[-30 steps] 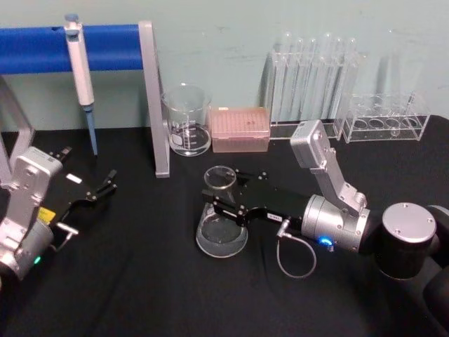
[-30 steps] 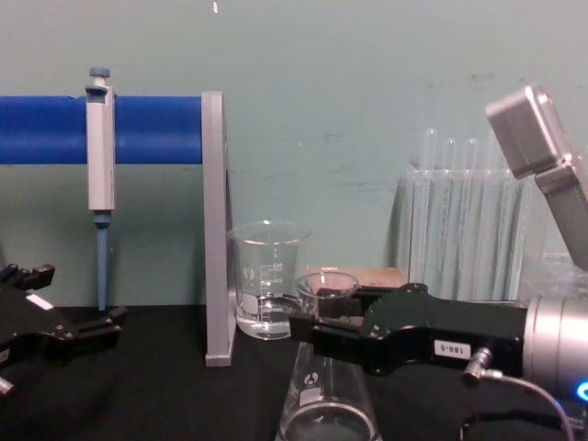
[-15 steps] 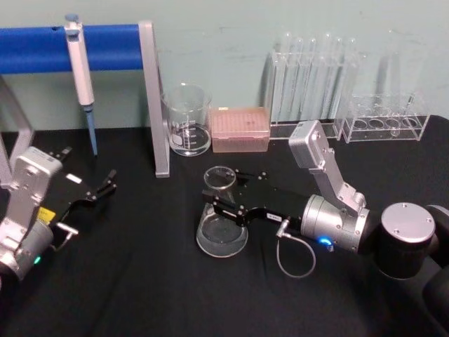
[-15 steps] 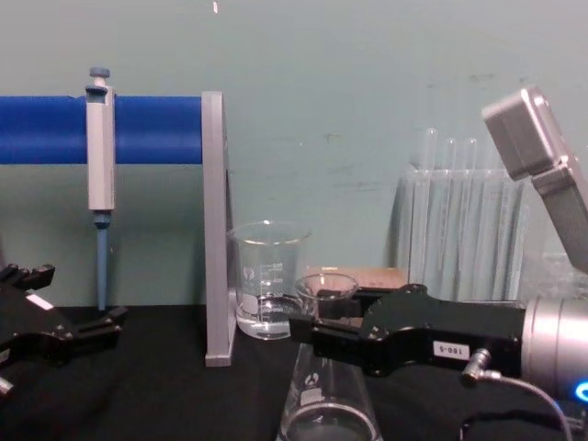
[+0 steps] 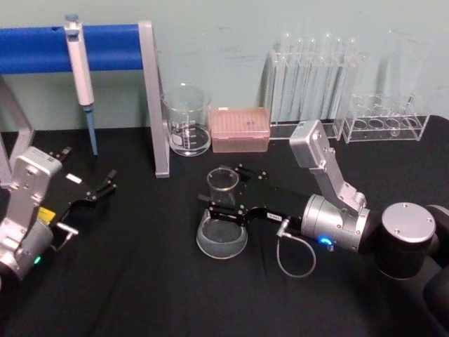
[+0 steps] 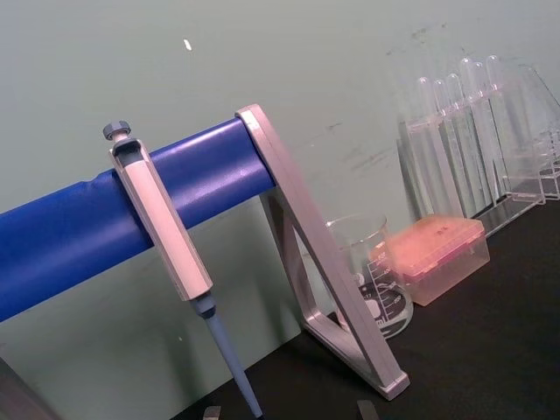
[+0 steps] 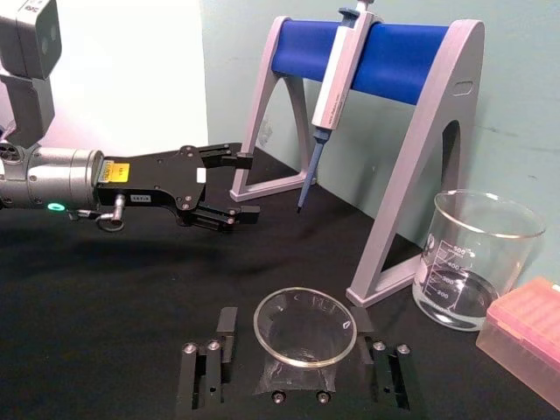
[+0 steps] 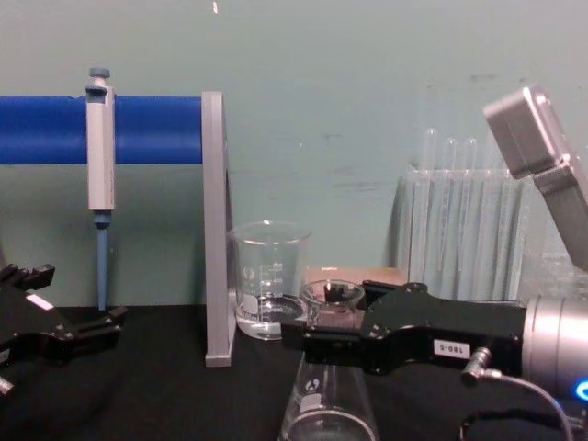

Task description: Grasp the erlenmeyer flask with one hand, shake it three times, then place it back.

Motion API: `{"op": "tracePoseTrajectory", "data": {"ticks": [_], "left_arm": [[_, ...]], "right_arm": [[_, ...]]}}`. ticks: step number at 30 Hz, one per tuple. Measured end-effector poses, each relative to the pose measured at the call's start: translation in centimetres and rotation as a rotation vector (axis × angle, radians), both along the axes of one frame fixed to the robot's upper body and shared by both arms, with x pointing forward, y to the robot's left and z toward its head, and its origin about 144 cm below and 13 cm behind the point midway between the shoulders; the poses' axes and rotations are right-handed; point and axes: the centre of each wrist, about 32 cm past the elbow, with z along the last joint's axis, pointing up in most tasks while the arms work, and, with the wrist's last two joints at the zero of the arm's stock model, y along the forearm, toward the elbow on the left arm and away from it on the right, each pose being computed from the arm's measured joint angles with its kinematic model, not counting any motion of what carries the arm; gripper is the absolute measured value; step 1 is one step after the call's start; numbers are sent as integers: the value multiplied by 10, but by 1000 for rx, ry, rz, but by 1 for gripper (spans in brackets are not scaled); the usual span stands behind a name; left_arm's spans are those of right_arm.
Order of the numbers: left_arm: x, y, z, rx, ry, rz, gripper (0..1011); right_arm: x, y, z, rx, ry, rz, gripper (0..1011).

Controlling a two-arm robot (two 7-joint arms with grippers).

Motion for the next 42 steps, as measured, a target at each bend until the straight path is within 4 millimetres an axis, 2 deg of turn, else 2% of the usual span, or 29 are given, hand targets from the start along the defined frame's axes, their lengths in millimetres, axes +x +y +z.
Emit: {"op": "tracePoseTrajectory", "data": {"ticks": [7, 10, 16, 23, 42], "left_arm": [[0, 0, 0, 0, 0, 0, 1001], [0, 0, 0, 0, 0, 0, 1001], [0, 0, 0, 0, 0, 0, 1001], [0, 0, 0, 0, 0, 0, 1001], [0, 0, 0, 0, 0, 0, 1001]], "right_arm": [[0, 0, 0, 1, 0, 1, 966], [0, 0, 0, 1, 0, 1, 1002], [0, 0, 0, 1, 0, 1, 1002], [-6, -9, 2, 20, 7, 12, 1002], [-37, -60, 8, 1, 6, 40, 1002]]}}
